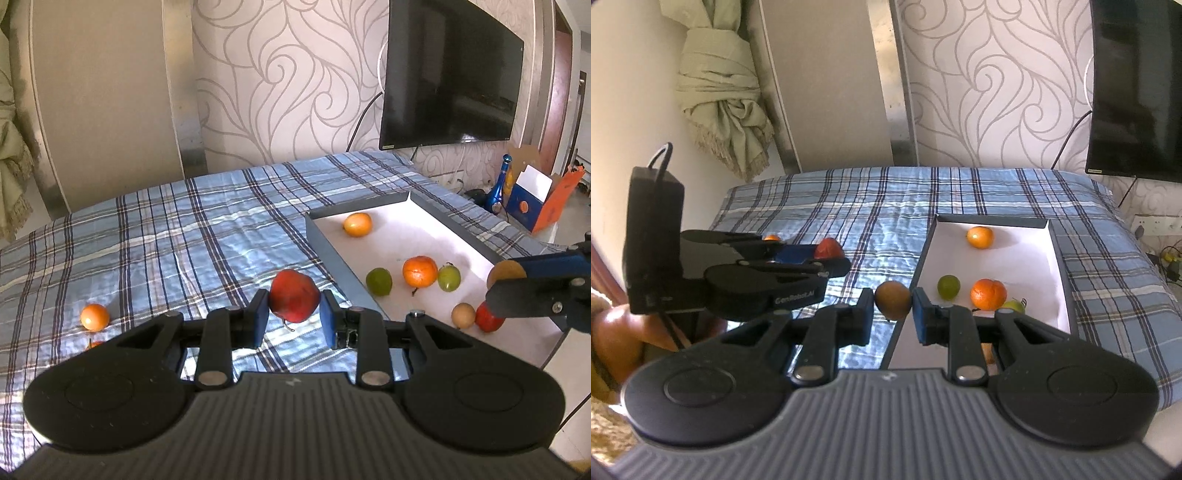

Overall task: Organize fruits
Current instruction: 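Carry the red apple and brown fruit together over the white tray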

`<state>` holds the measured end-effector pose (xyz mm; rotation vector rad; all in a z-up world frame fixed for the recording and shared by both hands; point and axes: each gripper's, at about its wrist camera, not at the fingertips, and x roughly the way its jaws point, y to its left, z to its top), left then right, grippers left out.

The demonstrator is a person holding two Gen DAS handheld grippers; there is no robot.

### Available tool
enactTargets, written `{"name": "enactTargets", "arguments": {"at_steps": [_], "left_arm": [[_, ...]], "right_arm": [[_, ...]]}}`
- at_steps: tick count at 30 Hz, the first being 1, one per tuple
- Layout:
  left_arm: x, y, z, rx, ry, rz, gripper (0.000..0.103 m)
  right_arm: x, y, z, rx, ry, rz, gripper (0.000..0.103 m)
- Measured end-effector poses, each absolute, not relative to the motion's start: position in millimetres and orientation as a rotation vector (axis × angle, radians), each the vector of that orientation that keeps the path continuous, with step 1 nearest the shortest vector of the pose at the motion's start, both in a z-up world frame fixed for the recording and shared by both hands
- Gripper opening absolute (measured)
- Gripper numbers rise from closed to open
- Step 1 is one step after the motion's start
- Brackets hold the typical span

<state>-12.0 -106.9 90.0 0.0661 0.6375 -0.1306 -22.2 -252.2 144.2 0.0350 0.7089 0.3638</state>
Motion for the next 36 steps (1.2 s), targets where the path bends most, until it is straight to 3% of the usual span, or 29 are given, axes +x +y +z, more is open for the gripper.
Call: {"name": "enactTargets", "arguments": {"at_steps": [36], "left_arm": [[13,-147,109,0.123,0.584,-0.199,0.034]], "right_arm": [[-16,-271,140,0.071,0.711,0.318,0.026]]}}
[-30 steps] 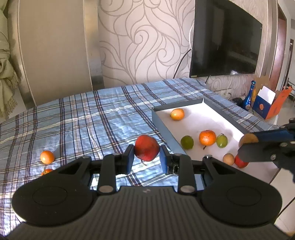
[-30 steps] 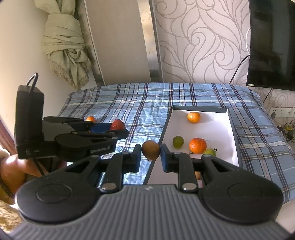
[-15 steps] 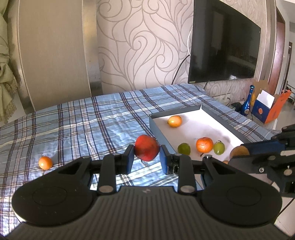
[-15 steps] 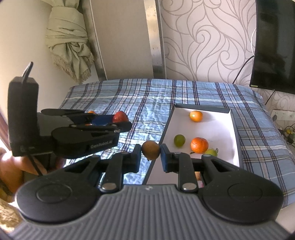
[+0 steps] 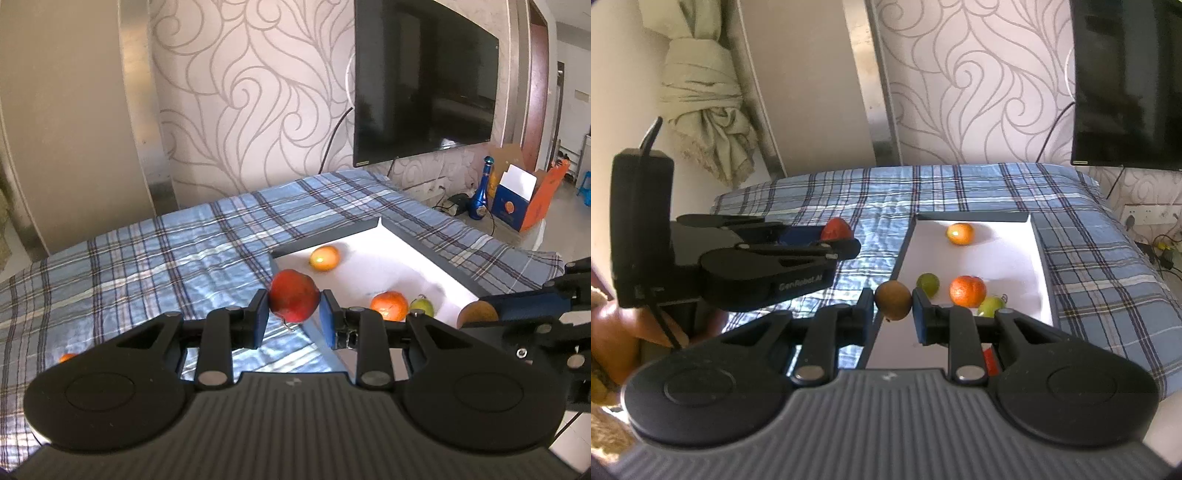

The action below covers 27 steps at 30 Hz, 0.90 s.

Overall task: Organize fruits
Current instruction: 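Carry the red apple and brown fruit together over the white tray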

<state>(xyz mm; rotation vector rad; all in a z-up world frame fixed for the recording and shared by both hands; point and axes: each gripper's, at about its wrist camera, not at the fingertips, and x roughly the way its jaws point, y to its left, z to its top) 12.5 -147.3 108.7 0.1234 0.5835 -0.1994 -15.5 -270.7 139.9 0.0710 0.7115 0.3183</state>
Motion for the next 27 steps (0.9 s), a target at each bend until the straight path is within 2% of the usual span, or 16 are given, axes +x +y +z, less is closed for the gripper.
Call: {"name": "enactTargets", "arguments": {"at_steps": [27], "left_arm": [[35,-198,86,0.112,0.606,-0.300,0.034]], "right_arm": [[-19,-295,137,0.028,0.760,0.245,0.026]]}}
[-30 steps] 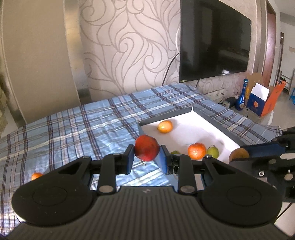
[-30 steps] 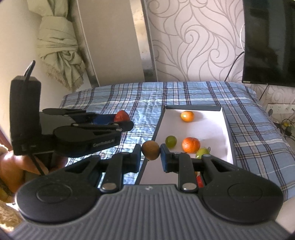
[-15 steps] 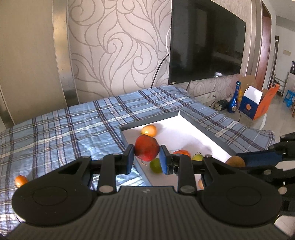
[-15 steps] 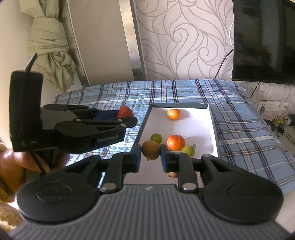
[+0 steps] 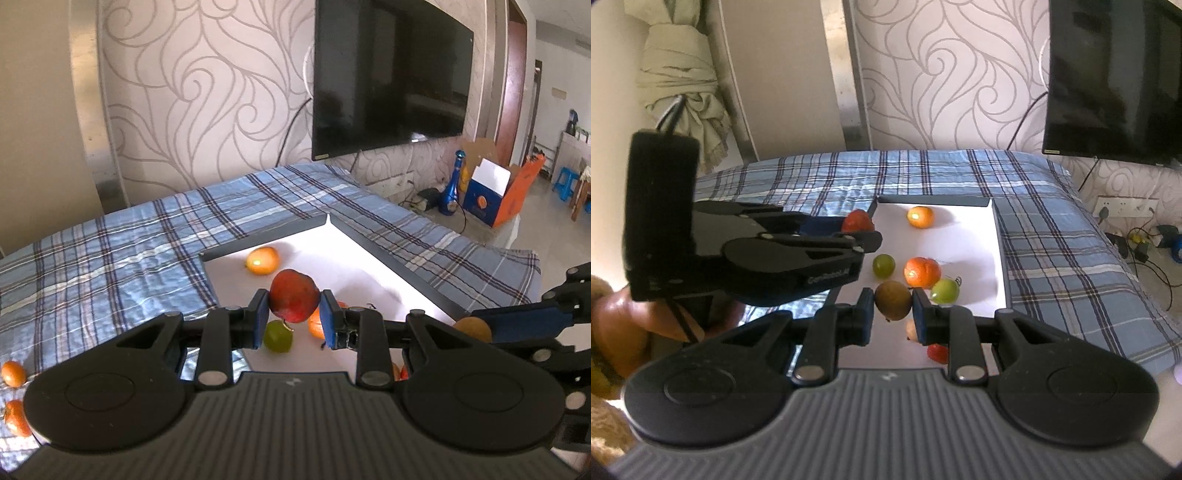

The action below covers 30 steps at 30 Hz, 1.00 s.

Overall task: Organize fruits
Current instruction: 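Carry the red apple and brown fruit together over the white tray, then open the left tool and right tool to drop both fruits into the tray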

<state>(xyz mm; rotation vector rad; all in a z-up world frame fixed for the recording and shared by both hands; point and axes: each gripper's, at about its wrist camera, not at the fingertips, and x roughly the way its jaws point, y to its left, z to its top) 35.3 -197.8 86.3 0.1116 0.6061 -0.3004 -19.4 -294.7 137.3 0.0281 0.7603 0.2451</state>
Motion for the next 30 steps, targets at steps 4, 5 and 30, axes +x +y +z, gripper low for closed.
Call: {"name": "enactTargets", "arguments": {"at_steps": [4,5,30], "left_arm": [[45,-206,82,0.125,0.625,-0.314,0.034],[47,-207,81,0.126,0.630,-0.317,0.034],[94,-226,53,0.169,0.677,-0.312,0.051]], "right_arm": [[-21,-303,136,0.055,0.758,0.222,0.026],[-21,-305,135,0.060,0.758,0.217,0.026],[-12,-320,124,0.088,0.795,0.173,0.026]]}}
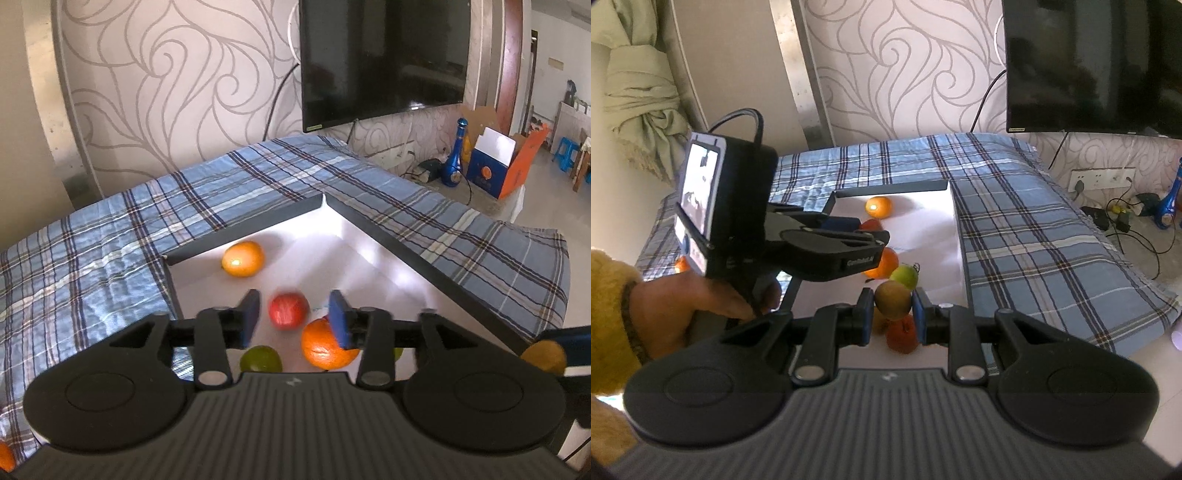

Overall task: Organize fruits
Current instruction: 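Open the left tool and right tool to drop both fruits into the tray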

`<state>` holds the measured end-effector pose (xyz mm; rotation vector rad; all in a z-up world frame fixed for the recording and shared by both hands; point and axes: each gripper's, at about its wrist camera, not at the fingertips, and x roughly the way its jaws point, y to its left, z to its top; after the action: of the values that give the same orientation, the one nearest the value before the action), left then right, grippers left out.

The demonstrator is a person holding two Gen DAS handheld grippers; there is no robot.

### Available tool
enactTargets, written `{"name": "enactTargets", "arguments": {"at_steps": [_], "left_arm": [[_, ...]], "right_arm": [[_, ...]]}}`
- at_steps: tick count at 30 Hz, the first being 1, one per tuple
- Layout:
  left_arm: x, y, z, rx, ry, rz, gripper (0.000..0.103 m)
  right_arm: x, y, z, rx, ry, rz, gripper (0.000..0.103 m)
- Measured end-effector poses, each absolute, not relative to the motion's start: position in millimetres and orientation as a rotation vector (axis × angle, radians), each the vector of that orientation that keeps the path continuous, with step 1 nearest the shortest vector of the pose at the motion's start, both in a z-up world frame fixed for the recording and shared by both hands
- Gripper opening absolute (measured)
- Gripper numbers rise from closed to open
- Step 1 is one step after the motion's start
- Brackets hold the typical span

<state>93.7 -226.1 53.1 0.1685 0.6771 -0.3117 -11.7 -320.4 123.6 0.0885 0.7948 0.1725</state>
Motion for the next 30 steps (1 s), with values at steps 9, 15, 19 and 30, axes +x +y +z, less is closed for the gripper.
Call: {"name": "enactTargets", "arguments": {"at_steps": [9,15,19,30], "left_arm": [[69,-209,77,0.169,0.622,-0.262,0.051],[40,-188,99,0.130,0.587,-0.225,0.051],[20,-172,109,0.117,0.581,-0.185,0.051],[-37,-123,128,0.079,0.550,-0.027,0.054]], "right_arm": [[7,-315,116,0.083,0.812,0.240,0.026],[22,-312,110,0.072,0.832,0.276,0.026],[31,-309,105,0.064,0.840,0.308,0.026],[51,-299,93,0.001,0.852,0.325,0.026]]}}
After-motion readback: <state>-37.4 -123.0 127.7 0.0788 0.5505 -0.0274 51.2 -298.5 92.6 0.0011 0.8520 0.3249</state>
